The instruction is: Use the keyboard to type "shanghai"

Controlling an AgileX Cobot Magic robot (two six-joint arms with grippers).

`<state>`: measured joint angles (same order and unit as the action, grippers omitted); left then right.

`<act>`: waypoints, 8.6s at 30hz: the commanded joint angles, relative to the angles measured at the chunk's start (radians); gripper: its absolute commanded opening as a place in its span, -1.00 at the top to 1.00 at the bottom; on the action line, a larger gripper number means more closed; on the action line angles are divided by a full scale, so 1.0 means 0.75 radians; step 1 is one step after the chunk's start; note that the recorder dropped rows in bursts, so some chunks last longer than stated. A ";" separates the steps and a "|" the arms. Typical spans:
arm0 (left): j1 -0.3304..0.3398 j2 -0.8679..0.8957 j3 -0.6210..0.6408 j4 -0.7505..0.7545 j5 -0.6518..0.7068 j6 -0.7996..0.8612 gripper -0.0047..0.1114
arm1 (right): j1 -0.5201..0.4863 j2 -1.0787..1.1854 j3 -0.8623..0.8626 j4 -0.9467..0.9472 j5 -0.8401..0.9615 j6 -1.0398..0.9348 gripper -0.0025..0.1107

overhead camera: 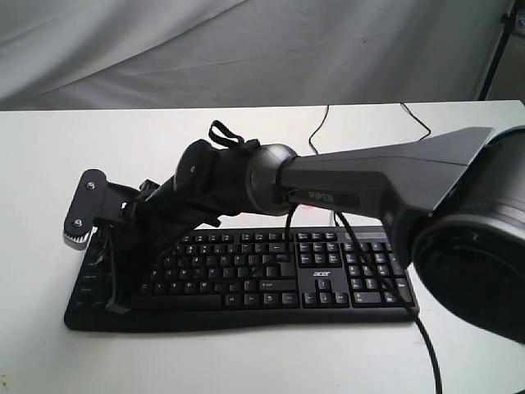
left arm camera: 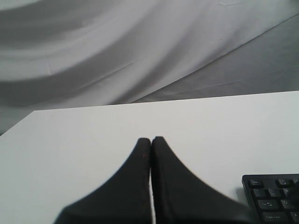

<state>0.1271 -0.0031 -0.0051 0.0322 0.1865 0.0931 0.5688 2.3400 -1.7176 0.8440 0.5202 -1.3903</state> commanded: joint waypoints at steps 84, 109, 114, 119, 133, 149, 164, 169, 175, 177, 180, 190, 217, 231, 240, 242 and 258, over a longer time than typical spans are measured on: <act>-0.005 0.004 0.007 -0.001 -0.004 -0.004 0.91 | -0.306 -0.196 0.340 -0.061 0.193 -0.170 0.96; -0.005 0.004 0.007 -0.001 -0.004 -0.004 0.91 | -0.306 -0.196 0.340 -0.066 0.247 -0.209 0.96; -0.005 0.004 0.007 -0.001 -0.004 -0.004 0.91 | -0.306 -0.194 0.340 -0.076 0.247 -0.209 0.96; -0.005 0.004 0.007 -0.001 -0.004 -0.004 0.91 | -0.306 -0.153 0.340 -0.091 0.241 -0.209 0.96; -0.005 0.004 0.007 -0.001 -0.004 -0.004 0.91 | -0.306 -0.244 0.340 -0.070 0.235 -0.199 0.96; -0.005 0.004 0.007 -0.001 -0.004 -0.004 0.91 | -0.306 -0.411 0.340 -0.032 0.247 -0.099 0.96; -0.005 0.004 0.007 -0.001 -0.004 -0.004 0.91 | -0.306 -0.716 0.541 -0.056 0.143 0.063 0.96; -0.005 0.004 0.007 -0.001 -0.004 -0.004 0.91 | -0.306 -1.061 0.711 0.086 -0.082 0.131 0.96; -0.005 0.004 0.007 -0.001 -0.004 -0.004 0.91 | -0.306 -1.358 0.787 0.156 -0.150 0.131 0.96; -0.005 0.004 0.007 -0.001 -0.004 -0.004 0.91 | -0.306 -1.424 0.792 0.191 -0.150 0.134 0.96; -0.005 0.004 0.007 -0.001 -0.004 -0.004 0.91 | -0.306 -1.509 0.792 0.187 -0.150 0.201 0.96; -0.005 0.004 0.007 -0.001 -0.004 -0.004 0.91 | -0.306 -1.674 0.792 0.190 -0.111 0.201 0.96; -0.005 0.004 0.007 -0.001 -0.004 -0.004 0.91 | -0.406 -2.120 0.849 -0.588 -0.153 0.940 0.96; -0.005 0.004 0.007 -0.001 -0.004 -0.004 0.91 | -0.850 -2.550 1.339 -0.699 -0.189 1.238 0.96; -0.005 0.004 0.007 -0.001 -0.004 -0.004 0.91 | -0.910 -2.821 1.510 -0.895 -0.215 1.238 0.96; -0.005 0.004 0.007 -0.001 -0.004 -0.004 0.91 | -0.910 -2.868 1.535 -0.902 -0.215 1.270 0.96; -0.005 0.004 0.007 -0.001 -0.004 -0.004 0.91 | -0.916 -3.058 1.882 -0.902 -0.276 1.726 0.96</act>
<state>0.1271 -0.0031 -0.0051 0.0322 0.1865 0.0931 -0.1094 0.0619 -0.3621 0.1781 0.3429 -0.1073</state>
